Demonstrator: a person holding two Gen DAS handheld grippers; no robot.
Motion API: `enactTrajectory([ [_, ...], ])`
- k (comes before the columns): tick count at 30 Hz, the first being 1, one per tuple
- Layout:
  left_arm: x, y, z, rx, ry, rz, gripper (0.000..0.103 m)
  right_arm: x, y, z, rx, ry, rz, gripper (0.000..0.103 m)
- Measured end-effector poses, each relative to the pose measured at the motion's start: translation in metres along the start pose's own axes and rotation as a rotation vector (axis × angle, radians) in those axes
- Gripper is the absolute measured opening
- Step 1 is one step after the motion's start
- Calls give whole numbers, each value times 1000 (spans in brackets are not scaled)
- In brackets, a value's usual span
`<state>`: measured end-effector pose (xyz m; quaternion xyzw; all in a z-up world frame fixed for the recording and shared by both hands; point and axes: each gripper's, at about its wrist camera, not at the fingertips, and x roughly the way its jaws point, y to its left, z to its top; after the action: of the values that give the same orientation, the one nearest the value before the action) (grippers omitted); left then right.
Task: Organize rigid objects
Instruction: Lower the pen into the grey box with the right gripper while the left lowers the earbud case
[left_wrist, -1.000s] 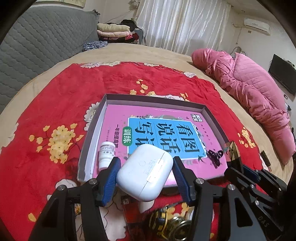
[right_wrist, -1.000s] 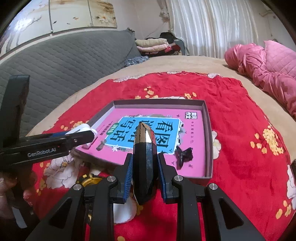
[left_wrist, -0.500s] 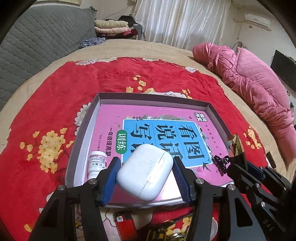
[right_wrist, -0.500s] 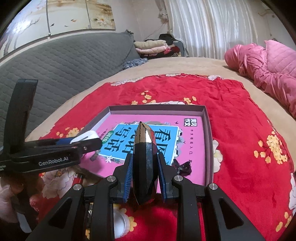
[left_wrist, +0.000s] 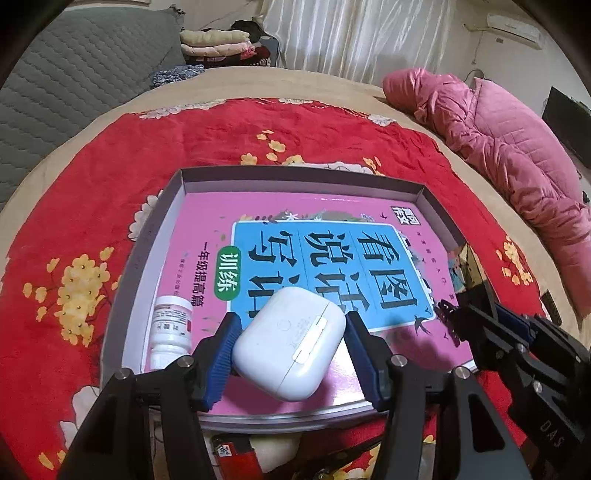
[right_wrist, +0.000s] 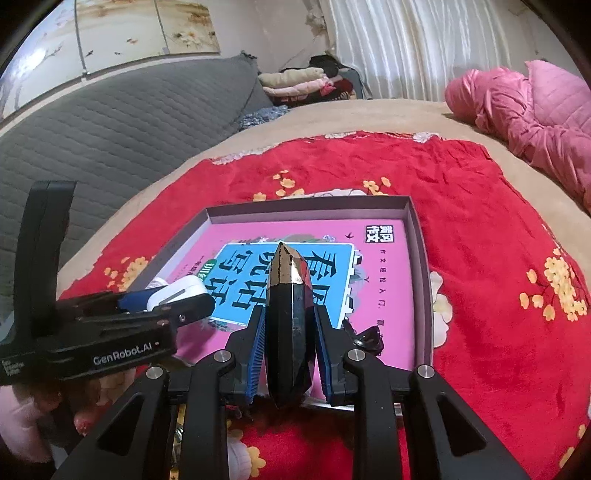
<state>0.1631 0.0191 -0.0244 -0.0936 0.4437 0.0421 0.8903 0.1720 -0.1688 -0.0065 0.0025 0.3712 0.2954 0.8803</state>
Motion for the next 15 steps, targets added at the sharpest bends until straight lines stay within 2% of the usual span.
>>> enactTrajectory([
  [15,13,2,-7,-7,35,3,57,24,2,-2,-19,68,-23,26],
])
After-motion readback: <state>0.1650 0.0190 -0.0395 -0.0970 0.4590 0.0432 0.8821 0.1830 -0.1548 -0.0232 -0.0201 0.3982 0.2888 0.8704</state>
